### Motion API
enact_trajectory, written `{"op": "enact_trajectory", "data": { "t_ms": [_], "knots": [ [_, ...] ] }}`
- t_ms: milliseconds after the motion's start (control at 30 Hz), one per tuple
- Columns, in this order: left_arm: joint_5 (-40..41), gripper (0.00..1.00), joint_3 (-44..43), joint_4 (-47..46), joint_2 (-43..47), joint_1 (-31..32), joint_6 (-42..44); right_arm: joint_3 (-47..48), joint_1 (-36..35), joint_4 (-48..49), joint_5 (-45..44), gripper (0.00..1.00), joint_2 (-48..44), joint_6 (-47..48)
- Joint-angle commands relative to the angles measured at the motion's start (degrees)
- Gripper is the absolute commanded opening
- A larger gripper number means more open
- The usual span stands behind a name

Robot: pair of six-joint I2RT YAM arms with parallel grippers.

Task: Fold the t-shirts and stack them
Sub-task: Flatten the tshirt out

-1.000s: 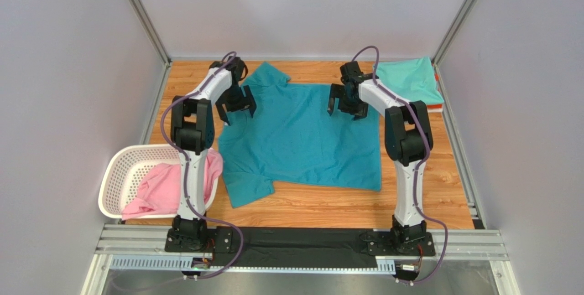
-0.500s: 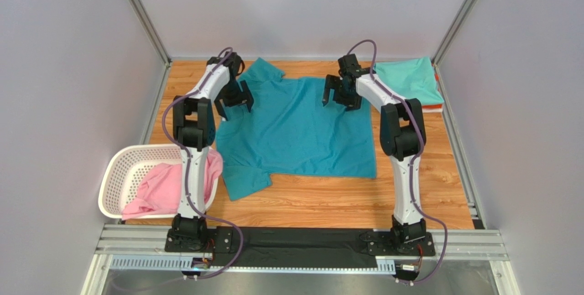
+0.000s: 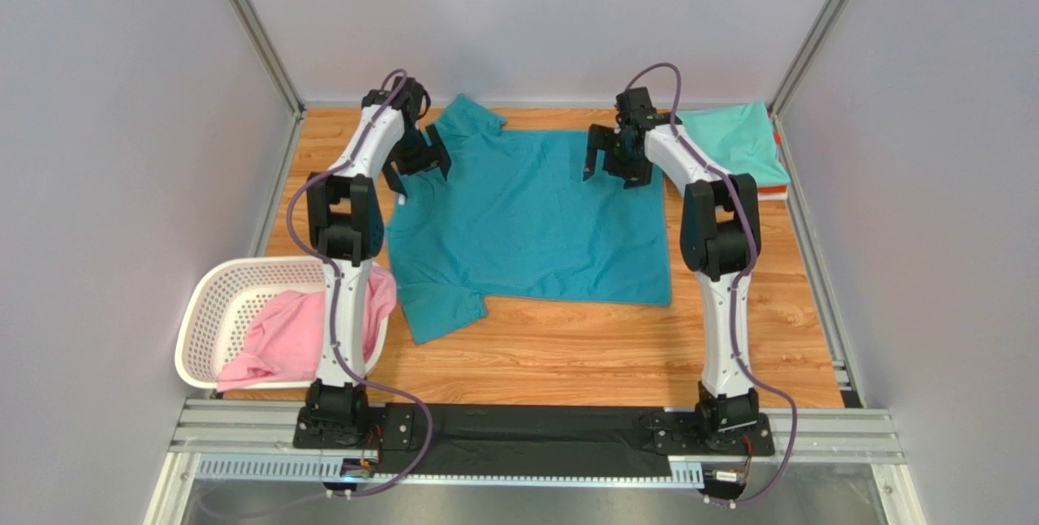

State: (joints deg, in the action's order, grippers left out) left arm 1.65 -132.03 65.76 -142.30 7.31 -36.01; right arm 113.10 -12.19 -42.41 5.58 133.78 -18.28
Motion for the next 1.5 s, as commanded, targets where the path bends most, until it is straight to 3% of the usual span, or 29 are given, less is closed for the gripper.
{"op": "enact_trajectory", "data": {
  "t_ms": [0,200,367,433,567,800,1000,1167,1467],
  "knots": [
    [-1.2,1.0,-1.3,-0.1,10.1,0.1,1.7,1.7,-0.5,-1.4,1.0,1.0,-6.3,2.6],
    [2.9,1.0,13.3,-2.2,28.6,4.6,4.4,-10.2,-2.9,-0.8,-1.1,1.0,-23.1,1.1],
    [5.8,1.0,33.6,-4.7,43.8,9.5,1.6,-32.6,-4.3,4.3,0.4,1.0,-41.1,-3.9],
    [6.0,1.0,45.8,-6.6,49.4,12.4,-1.4,-41.8,-4.9,6.2,0.6,1.0,-48.4,-5.8],
    [5.9,1.0,56.1,-8.6,56.7,17.6,-5.5,-52.9,-5.0,8.0,0.0,1.0,-58.6,-8.3],
    [4.4,0.93,77.4,-14.8,67.1,20.3,-11.5,-60.9,-5.0,6.6,0.6,1.0,-65.6,-7.6],
    [-0.2,0.87,84.4,-20.9,67.7,20.3,-13.2,-61.4,-5.0,6.0,1.1,1.0,-64.3,-7.3],
    [-0.2,0.81,84.9,-21.2,64.6,20.3,-13.0,-61.2,-5.0,6.1,0.5,1.0,-63.0,-6.8],
    [2.8,0.79,87.9,-21.2,62.0,20.3,-15.7,-61.3,-5.0,6.7,0.0,1.0,-60.7,-5.5]
  ]
}}
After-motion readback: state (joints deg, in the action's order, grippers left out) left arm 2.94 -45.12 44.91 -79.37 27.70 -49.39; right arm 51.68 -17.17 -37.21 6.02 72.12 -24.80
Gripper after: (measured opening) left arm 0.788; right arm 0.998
